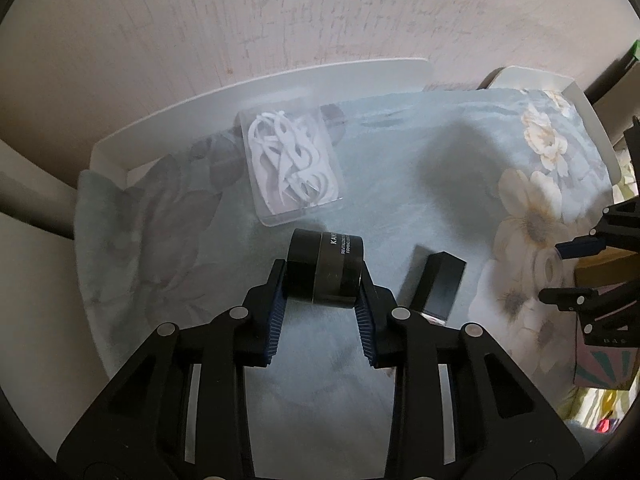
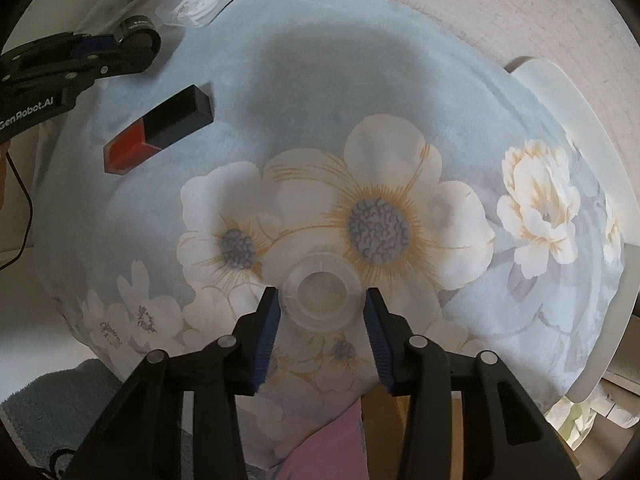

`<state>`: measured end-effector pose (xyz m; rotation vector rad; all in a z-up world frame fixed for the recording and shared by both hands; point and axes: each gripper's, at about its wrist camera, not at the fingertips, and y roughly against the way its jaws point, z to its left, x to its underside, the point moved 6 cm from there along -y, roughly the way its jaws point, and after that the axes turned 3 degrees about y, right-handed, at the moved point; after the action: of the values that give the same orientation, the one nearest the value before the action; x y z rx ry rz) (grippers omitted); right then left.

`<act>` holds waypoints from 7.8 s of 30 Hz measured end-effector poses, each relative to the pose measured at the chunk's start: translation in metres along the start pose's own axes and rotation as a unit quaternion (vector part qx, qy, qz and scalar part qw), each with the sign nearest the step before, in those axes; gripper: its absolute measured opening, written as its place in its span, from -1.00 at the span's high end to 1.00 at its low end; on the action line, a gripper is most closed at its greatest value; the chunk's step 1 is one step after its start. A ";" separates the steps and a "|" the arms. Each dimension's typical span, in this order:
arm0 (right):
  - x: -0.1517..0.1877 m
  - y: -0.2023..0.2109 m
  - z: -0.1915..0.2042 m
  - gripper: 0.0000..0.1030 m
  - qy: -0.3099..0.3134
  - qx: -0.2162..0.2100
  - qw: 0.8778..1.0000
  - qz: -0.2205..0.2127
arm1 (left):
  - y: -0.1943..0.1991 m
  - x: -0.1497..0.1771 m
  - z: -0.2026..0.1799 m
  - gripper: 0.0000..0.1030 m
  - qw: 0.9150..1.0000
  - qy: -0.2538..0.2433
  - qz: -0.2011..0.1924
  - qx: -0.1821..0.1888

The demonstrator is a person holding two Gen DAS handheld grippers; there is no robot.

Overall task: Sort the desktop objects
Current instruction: 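Carry the black jar and clear ring into the cardboard box and release, then move both open tools back over the tray toward the hair ties and lip gloss, then grasp the clear hair-tie case with the left tool while the right tool grasps the red lip gloss, then carry the hair-tie case and lip gloss into the cardboard box and release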

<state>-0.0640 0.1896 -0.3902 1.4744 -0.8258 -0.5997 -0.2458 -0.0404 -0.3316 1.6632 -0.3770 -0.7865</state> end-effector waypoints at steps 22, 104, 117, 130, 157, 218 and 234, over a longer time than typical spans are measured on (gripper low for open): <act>0.048 0.128 -0.010 0.23 0.028 -0.009 0.994 -0.107 | 0.137 -0.018 -0.079 0.44 0.996 -0.068 -0.064 -0.005; 0.153 0.149 -0.072 -0.99 -0.112 -0.079 0.981 -0.140 | 0.174 -0.019 -0.135 -1.00 0.993 -0.066 -0.098 -0.027; 0.020 0.110 0.062 -0.99 -0.128 -0.097 0.965 -0.208 | 0.079 -0.070 0.004 -1.00 0.991 0.093 -0.080 -0.049; -0.046 0.033 0.116 -0.98 -0.148 -0.008 0.952 -0.267 | -0.036 -0.072 0.030 -0.93 0.995 0.091 -0.038 -0.034; -0.047 0.011 0.069 0.59 -0.171 0.004 0.941 -0.291 | -0.045 -0.056 0.015 0.01 0.996 0.081 -0.038 -0.003; 0.324 0.129 -0.155 0.64 -0.225 -0.073 0.923 -0.302 | 0.119 0.079 -0.351 0.02 0.993 -0.039 -0.061 0.096; 0.329 0.078 -0.189 -0.86 -0.259 -0.192 0.906 -0.274 | 0.111 0.087 -0.376 -1.00 0.995 0.002 -0.036 0.098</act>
<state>0.2720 0.0491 -0.2593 1.1790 -0.6258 -1.5402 0.0888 0.1536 -0.2235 1.8692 -0.4032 -0.8215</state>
